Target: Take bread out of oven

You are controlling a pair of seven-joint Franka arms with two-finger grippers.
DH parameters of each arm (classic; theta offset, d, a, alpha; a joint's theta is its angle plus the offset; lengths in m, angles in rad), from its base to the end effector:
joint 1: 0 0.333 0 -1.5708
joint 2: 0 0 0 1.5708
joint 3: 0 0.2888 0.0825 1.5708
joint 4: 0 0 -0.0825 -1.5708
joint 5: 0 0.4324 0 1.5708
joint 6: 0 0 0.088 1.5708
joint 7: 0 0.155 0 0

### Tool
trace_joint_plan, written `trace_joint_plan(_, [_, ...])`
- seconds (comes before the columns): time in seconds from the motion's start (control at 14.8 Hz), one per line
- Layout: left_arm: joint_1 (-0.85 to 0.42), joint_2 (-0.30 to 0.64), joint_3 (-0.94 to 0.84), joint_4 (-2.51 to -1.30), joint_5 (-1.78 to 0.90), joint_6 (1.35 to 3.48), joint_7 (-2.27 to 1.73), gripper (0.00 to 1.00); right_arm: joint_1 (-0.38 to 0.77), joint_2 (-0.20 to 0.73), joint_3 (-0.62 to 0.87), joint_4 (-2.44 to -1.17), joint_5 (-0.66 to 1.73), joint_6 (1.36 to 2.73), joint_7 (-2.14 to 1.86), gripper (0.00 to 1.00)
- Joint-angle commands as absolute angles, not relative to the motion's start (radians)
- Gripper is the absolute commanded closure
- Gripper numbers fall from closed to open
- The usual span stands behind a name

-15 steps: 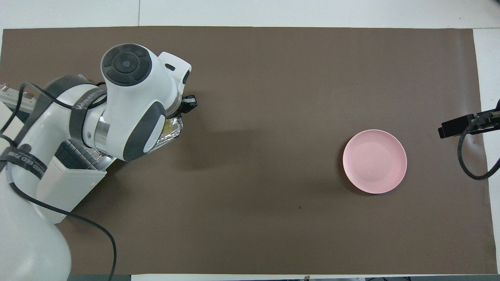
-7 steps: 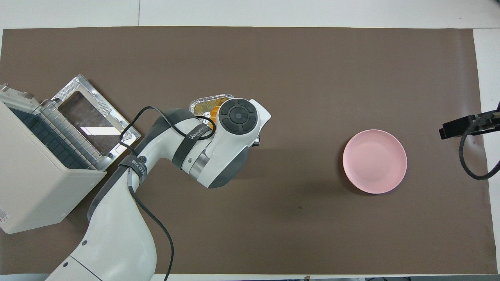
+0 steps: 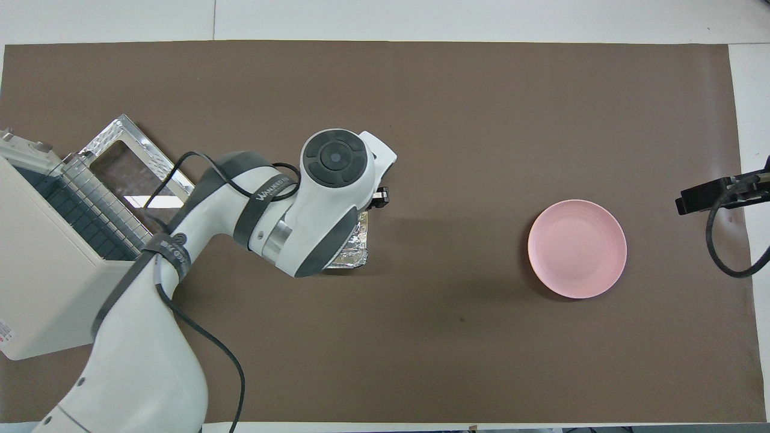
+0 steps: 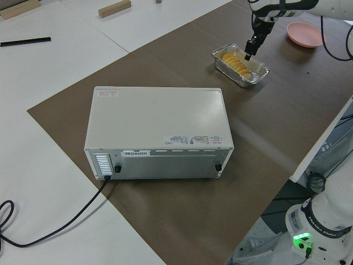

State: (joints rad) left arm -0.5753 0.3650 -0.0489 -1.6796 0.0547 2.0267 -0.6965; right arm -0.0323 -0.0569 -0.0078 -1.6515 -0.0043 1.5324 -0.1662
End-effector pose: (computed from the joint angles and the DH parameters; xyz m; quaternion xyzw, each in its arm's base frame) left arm 0.5622 -0.3963 0.2932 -0.9995 -0.0254 -0.0028 0.0177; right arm 0.5779 -0.0239 0.5380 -0.9975 -0.0630 0.0311 0.0013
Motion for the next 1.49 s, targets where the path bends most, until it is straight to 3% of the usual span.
trace_joint_plan(0.0, [-0.424,0.246,-0.048,-1.678,0.028,1.895,-0.672,0.0,-0.038,-0.077,0.002,-1.669,0.018,1.528,-0.163,0.0])
trace_joint_plan(0.34, [-0.148,0.089,-0.048,-1.661,0.026,1.63,-0.381,0.0,0.056,-0.065,0.021,-1.69,0.018,1.623,-0.069,0.0])
trace_joint_plan(0.54, [-0.086,0.019,-0.046,-1.672,0.028,1.444,-0.237,0.0,0.199,-0.019,0.021,-1.706,0.02,1.693,0.131,0.0])
trace_joint_plan(0.74, [-0.003,-0.061,-0.055,-1.721,0.028,1.393,-0.146,0.0,0.305,0.112,0.021,-1.661,0.069,1.825,0.292,0.0])
trace_joint_plan(1.08, [0.015,-0.067,-0.057,-1.733,0.025,1.442,-0.037,0.0,0.446,0.328,0.018,-1.54,0.094,1.939,0.521,0.0])
trace_joint_plan(1.35, [0.018,-0.066,-0.058,-1.758,0.025,1.483,-0.028,0.0,0.547,0.607,0.017,-1.326,0.014,1.972,0.714,0.0])
trace_joint_plan(1.42, [0.017,-0.061,-0.058,-1.756,0.025,1.482,-0.028,0.0,0.558,0.615,0.017,-1.333,0.014,2.008,0.721,0.0])
